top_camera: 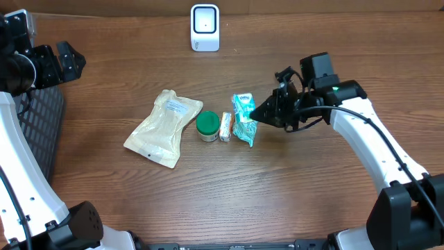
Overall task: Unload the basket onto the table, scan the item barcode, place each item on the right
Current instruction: 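Lift the Kleenex pack and hold it in front of the scanner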
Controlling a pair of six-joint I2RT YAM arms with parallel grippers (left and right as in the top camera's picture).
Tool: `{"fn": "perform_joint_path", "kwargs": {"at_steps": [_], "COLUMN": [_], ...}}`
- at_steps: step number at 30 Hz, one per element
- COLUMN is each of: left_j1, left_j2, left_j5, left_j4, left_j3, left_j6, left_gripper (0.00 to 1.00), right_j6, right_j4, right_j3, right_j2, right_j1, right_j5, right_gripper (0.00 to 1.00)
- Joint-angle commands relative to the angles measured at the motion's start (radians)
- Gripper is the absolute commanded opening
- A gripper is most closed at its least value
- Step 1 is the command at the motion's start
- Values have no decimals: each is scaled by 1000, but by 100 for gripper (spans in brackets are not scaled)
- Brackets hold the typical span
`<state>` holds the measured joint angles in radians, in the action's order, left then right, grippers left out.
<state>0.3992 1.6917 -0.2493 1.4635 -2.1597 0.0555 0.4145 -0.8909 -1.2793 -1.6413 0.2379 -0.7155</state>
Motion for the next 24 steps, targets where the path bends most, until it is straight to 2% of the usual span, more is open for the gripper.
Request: {"fn": "perform_joint_path", "kwargs": {"at_steps": [1, 6, 10, 13, 18, 24], "left_j1": [-7, -7, -7, -7, -7, -7], "left_j2": [3, 3, 3, 3, 3, 3], "left_j5": [6, 5, 6, 6, 5, 6], "left_j4": [-1, -1, -1, -1, -1, -1], "left_j3": [-3, -3, -3, -3, -3, -3], "left_j6": [12, 12, 12, 12, 12, 12], "left_gripper": [100, 100, 100, 100, 100, 100], "right_j6": [-55, -96, -150, -229, -427, -758], "right_j4": [-88, -272, -296, -198, 77, 370], "right_j3": [-206, -583, -843, -939, -941, -939], "right_j2": [-3, -118, -245, -328, -436, -584], "right_j1": [20, 82, 134, 175, 238, 261], "right_j5": [300, 599, 768, 931, 1180, 1233], "right_gripper": [4, 4, 4, 4, 4, 4]}}
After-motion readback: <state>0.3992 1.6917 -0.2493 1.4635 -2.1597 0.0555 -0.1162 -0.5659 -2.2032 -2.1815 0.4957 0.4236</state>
